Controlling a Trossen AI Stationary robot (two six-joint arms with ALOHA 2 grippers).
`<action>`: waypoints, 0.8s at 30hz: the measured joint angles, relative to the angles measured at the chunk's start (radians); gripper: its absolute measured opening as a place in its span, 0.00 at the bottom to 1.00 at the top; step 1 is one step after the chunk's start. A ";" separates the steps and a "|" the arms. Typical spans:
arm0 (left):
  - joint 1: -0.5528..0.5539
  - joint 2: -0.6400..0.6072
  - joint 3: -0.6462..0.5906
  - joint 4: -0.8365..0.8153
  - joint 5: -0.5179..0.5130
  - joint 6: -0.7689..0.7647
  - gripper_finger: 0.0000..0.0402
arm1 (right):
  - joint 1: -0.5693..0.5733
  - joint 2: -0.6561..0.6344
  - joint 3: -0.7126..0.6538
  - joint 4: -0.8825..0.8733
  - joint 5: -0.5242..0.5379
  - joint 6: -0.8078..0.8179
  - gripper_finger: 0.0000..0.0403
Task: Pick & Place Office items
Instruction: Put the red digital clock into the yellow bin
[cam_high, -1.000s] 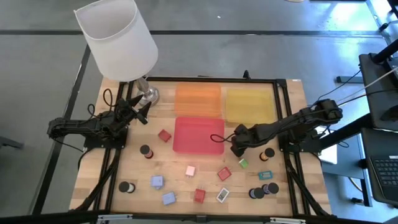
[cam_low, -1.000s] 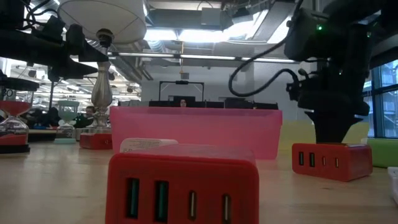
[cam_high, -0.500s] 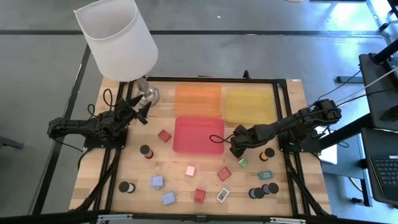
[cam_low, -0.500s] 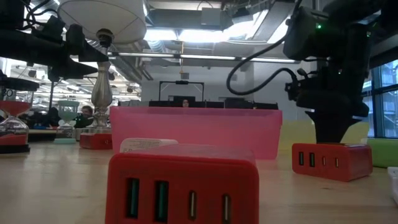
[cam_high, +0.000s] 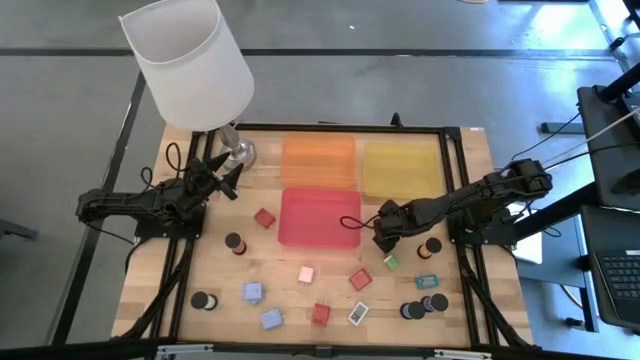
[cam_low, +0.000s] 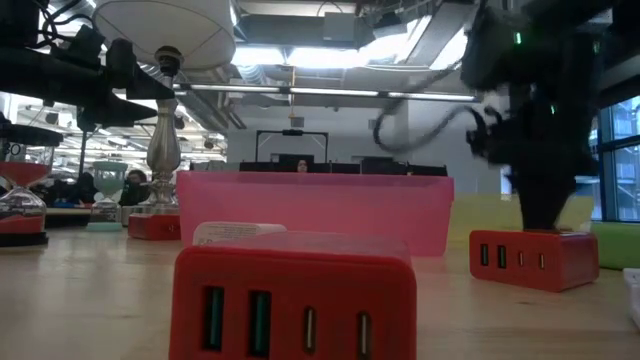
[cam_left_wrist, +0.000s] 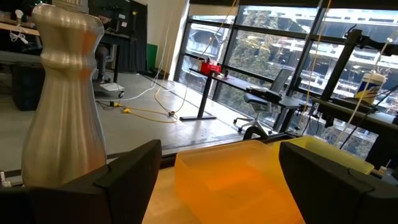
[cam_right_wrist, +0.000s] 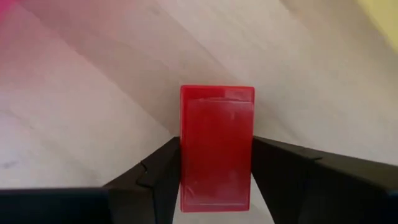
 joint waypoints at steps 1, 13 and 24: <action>0.000 0.000 0.000 0.000 0.000 0.000 0.80 | 0.000 -0.017 0.018 -0.012 0.007 -0.003 0.44; 0.000 0.000 0.000 -0.003 0.000 0.000 0.80 | -0.054 -0.257 0.225 -0.212 0.230 -0.165 0.45; 0.000 0.000 0.000 -0.002 0.000 0.000 0.80 | -0.338 -0.288 0.250 -0.215 0.264 -0.338 0.41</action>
